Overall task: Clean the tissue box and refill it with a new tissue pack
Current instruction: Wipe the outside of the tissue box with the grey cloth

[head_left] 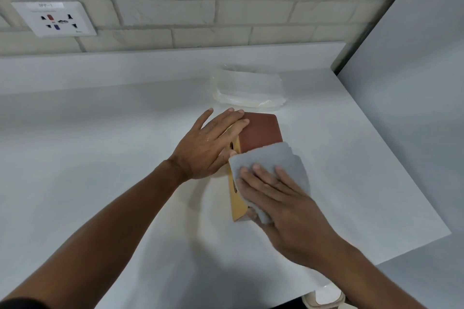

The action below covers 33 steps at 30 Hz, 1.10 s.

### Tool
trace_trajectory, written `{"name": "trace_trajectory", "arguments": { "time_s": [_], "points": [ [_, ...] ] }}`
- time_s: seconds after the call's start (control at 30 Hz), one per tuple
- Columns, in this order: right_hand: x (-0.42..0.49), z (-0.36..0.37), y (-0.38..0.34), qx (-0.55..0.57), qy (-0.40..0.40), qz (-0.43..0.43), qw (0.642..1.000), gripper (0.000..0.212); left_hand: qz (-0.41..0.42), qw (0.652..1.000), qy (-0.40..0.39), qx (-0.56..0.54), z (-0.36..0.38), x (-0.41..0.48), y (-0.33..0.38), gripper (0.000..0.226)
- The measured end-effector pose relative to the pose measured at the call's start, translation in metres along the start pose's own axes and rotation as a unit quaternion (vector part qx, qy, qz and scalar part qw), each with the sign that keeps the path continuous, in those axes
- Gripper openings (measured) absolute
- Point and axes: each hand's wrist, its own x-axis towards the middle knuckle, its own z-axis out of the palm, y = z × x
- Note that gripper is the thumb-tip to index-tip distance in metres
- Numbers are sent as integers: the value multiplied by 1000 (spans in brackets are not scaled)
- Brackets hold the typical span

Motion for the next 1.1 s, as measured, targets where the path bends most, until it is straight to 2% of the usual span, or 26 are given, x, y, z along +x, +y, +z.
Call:
{"name": "trace_trajectory", "arguments": {
  "time_s": [0.03,0.17,0.33,0.47,0.53,0.63,0.67,0.77,0.83,0.97,1.03,1.1],
  "points": [
    [0,0,5,17,5,4,1000,47,-6,1000,2,-6,0,-1,1,76],
    [16,-11,18,82,26,119,989,48,-40,998,7,-48,1,-1,5,77],
    [3,-8,11,32,-9,30,999,49,-39,996,27,-72,4,-2,8,83],
    [7,-14,27,83,43,127,988,48,-50,994,37,-90,4,-3,10,85],
    [5,-9,18,64,42,101,992,48,-63,992,39,-101,3,-3,11,80],
    [-17,0,14,9,31,2,999,47,-83,989,48,-117,1,-1,13,69],
    [-21,-2,20,7,37,7,999,46,-89,987,51,-124,1,-1,14,67],
    [-17,-10,36,44,63,102,992,44,-109,980,73,-151,-1,0,16,59],
    [-8,-10,34,56,74,125,988,44,-126,971,85,-184,-1,2,18,56],
    [-9,1,13,13,61,46,997,48,-160,936,100,-297,3,3,27,50],
    [-15,2,14,5,44,4,999,47,-163,931,104,-309,4,3,29,49],
    [-14,-3,25,13,51,28,998,44,-168,931,93,-309,3,4,29,49]
  ]
}}
